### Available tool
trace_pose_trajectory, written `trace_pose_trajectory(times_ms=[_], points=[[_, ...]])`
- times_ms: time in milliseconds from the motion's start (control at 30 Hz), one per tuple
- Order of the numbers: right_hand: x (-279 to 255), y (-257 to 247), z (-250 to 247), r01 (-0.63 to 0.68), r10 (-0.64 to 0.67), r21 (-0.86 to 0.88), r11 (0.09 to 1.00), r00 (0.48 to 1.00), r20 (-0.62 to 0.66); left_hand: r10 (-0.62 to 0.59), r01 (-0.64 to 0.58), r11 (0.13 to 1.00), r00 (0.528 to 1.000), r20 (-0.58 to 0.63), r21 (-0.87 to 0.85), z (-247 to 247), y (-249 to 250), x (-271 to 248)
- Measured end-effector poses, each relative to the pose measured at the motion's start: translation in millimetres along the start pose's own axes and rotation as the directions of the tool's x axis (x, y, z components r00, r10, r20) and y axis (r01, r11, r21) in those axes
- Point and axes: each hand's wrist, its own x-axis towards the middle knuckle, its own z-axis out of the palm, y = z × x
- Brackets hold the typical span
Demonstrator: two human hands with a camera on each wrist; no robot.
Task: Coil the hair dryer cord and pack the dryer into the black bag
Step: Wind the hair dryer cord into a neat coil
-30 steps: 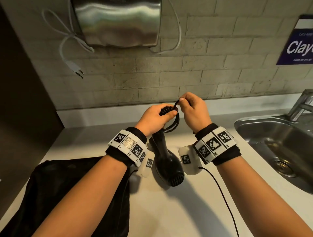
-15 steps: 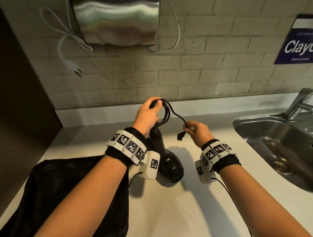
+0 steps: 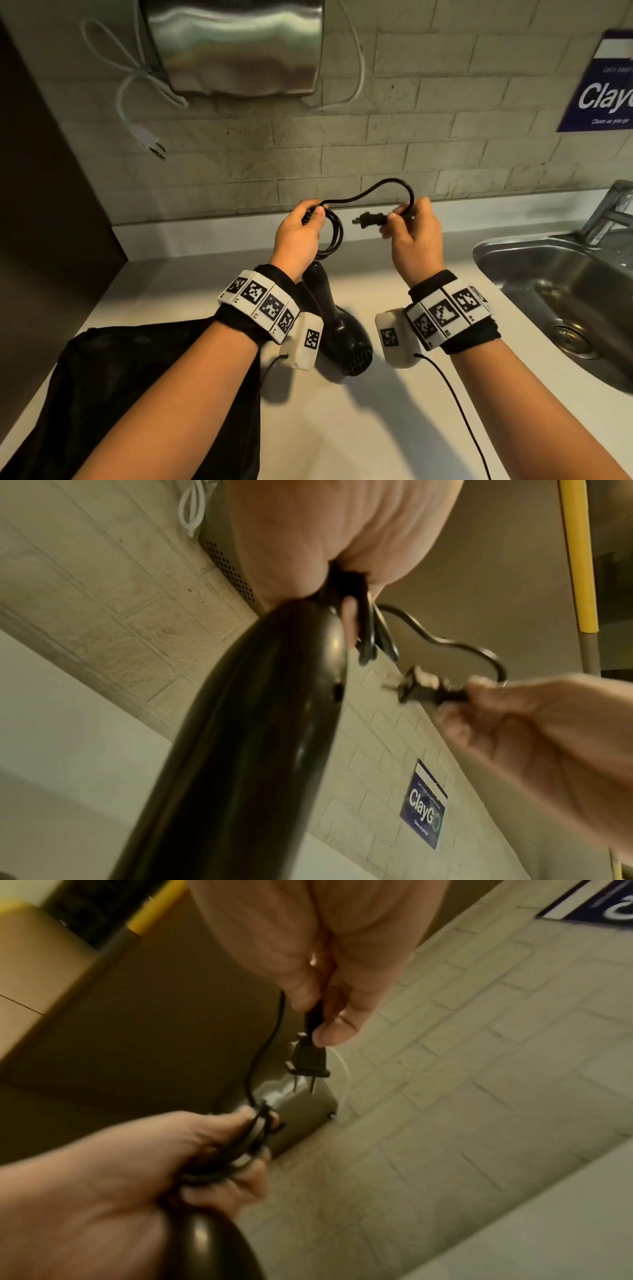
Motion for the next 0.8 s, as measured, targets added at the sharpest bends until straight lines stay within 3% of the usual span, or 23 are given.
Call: trace_pose_trajectory(times_ms=[167,433,600,667,800], points=[[-10,-23,11,0.092,-0.103,0.157,0.983,0.992,0.068,0.028,-0.028,0.998,1.0,-0.001,0.047,4,1,0],[-23,-14,34,0.209,-0.174,-0.179,0.961,0.965,0.195,-0.032,0.034,0.999,0.997,0.072,-0.023,4,4,-1],[-26,-9,43,0.424,-0.327,-0.373,0.826,0.898,0.295,-0.061,0.06,0.998,0.989,0.135,0.013,5,8,-2],[-22,-5,45,0.42,-0.325,-0.395,0.817,0.902,0.286,-0.042,0.041,0.999,0.987,0.158,0.008,4,8,-2],[-15,0,45,0.262,-0.217,-0.343,0.902,0.962,0.164,-0.005,0.001,1.0,0.983,0.184,0.022,1,6,-3]])
